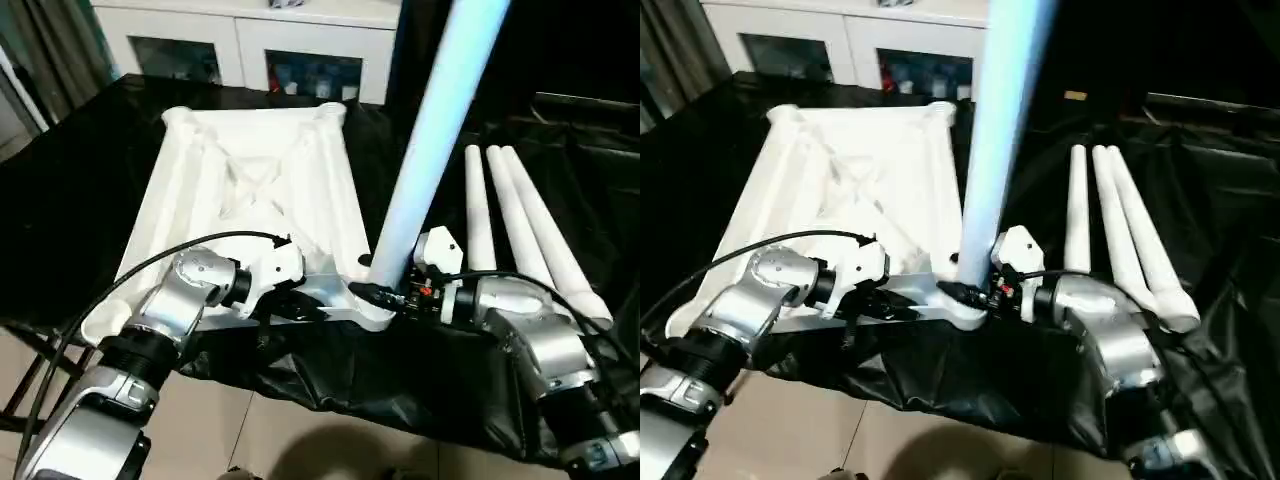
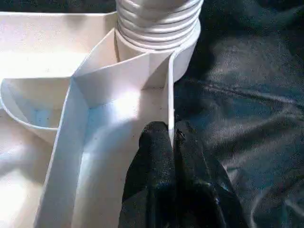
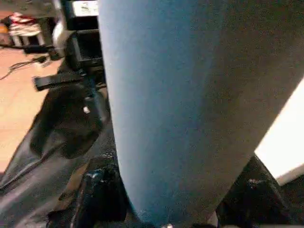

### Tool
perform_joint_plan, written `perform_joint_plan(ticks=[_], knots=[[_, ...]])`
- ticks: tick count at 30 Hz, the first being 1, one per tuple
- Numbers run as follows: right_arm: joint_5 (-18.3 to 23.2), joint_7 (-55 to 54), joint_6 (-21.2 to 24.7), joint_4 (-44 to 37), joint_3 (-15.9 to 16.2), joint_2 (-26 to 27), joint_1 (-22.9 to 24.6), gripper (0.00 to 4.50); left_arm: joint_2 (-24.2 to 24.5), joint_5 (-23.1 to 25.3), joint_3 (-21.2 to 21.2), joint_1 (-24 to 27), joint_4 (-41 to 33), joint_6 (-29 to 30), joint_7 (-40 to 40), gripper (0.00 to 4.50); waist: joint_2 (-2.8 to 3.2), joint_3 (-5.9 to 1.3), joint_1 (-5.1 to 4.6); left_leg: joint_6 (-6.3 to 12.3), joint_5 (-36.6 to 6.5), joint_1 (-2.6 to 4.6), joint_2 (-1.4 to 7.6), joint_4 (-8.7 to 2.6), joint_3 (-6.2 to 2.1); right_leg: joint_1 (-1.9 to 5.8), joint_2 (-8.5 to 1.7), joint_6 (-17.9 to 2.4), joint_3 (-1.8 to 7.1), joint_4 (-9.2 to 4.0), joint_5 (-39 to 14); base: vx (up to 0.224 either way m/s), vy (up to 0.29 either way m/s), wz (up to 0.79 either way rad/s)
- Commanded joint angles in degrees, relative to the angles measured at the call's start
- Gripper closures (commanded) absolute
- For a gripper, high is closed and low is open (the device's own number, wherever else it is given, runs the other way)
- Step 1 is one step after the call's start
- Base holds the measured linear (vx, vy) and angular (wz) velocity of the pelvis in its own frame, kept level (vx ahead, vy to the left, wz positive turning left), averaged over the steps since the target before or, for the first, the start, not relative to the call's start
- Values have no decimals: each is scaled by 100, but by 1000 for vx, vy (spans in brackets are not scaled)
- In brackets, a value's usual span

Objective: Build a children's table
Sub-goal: Insert table leg to table base

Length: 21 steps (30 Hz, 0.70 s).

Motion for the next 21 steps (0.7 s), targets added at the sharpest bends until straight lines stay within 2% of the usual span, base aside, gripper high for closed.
perform_joint_plan(ticks=[1, 2, 3, 4, 6, 11, 13, 15, 17, 18, 19, 20, 21], knots=[[-454, 390, 339, 745, 743, -15, 159, 259, -24, -18, -93, -208, -4, -122, -125, 450, -19, -225, 3, 408, -1536, 38, -103, -434, 211, 305, 195, -1521, -126, -282, -714, 0, 0, 0], [-458, 500, 346, 831, 750, -11, 74, 259, -21, -16, -101, -233, 17, -136, -146, 450, -37, -232, -3, 423, -1574, 45, -104, -431, 219, 304, 200, -1539, -130, -288, -762, 0, 0, 0], [-452, 569, 356, 879, 747, -6, 24, 259, -20, -13, -105, -249, 31, -146, -156, 450, -29, -218, -5, 414, -1681, 42, -102, -443, 218, 301, 192, -1544, -130, -298, -940, 0, 0, 0], [-438, 630, 358, 915, 740, 6, -22, 259, -24, -22, -104, -270, 47, -148, -165, 450, -55, -220, -6, 402, -1790, 50, -94, -441, 226, 293, 182, -1532, -121, -317, -1106, 0, 0, 0], [-430, 678, 345, 925, 747, 9, -34, 259, -25, -31, -104, -278, 49, -144, -171, 450, -36, -212, 10, 365, -1811, 54, -85, -454, 222, 286, 172, -1496, -114, -325, -1207, 0, 0, 0], [-417, 887, 268, 828, 822, -15, 33, 259, -21, -29, -98, -285, 78, -164, -182, 450, -37, -244, 20, 349, -1694, 53, -81, -447, 220, 307, 176, -1517, -121, -302, -1003, 0, 0, 0], [-442, 684, 164, 889, 748, 62, 45, 259, -53, -26, -33, -297, 111, -145, -7, 450, -30, -255, 26, 377, -1563, 55, -81, -436, 226, 311, 174, -1568, -123, -284, -791, 0, 0, 0], [-460, 508, 79, 1002, 661, 142, 14, 259, -88, -17, 14, -312, 143, -135, 145, 450, -29, -247, 23, 372, -1633, 60, -78, -444, 228, 306, 177, -1584, -129, -293, -855, 0, 0, 0], [-518, 18, -54, 1255, 452, 321, -72, 259, -184, -1, 139, -339, 175, 12, 537, 450, -29, -233, 21, 312, -1844, 70, -75, -460, 237, 283, 166, -1546, -124, -324, -1171, 0, 0, 0], [-574, -424, -127, 1442, 292, 455, -148, 259, -280, 0, 252, -349, 157, 147, 879, 450, -22, -212, 7, 215, -2079, 65, -77, -484, 232, 273, 151, -1451, -126, -351, -1597, 0, 0, 0], [-599, -640, -155, 1533, 216, 518, -184, 259, -330, 6, 307, -347, 125, 259, 1060, 450, -41, -196, -10, 101, -2269, 64, -83, -506, 216, 272, 144, -1289, -135, -383, -2032, 0, 0, 0], [-693, -1274, -203, 1793, 20, 685, -295, 259, -458, 25, 437, -318, -11, 537, 1499, 450, -41, -182, -30, -8, -2445, 75, -83, -523, 204, 239, 143, -1113, -137, -416, -2444, 0, 0, 0], [-706, -1428, -188, 1858, -27, 724, -325, 259, -491, 36, 465, -301, -66, 610, 1602, 450, -41, -182, -30, -8, -2445, 75, -83, -523, 204, 239, 143, -1113, -137, -416, -2444, -59, -2, -8]])
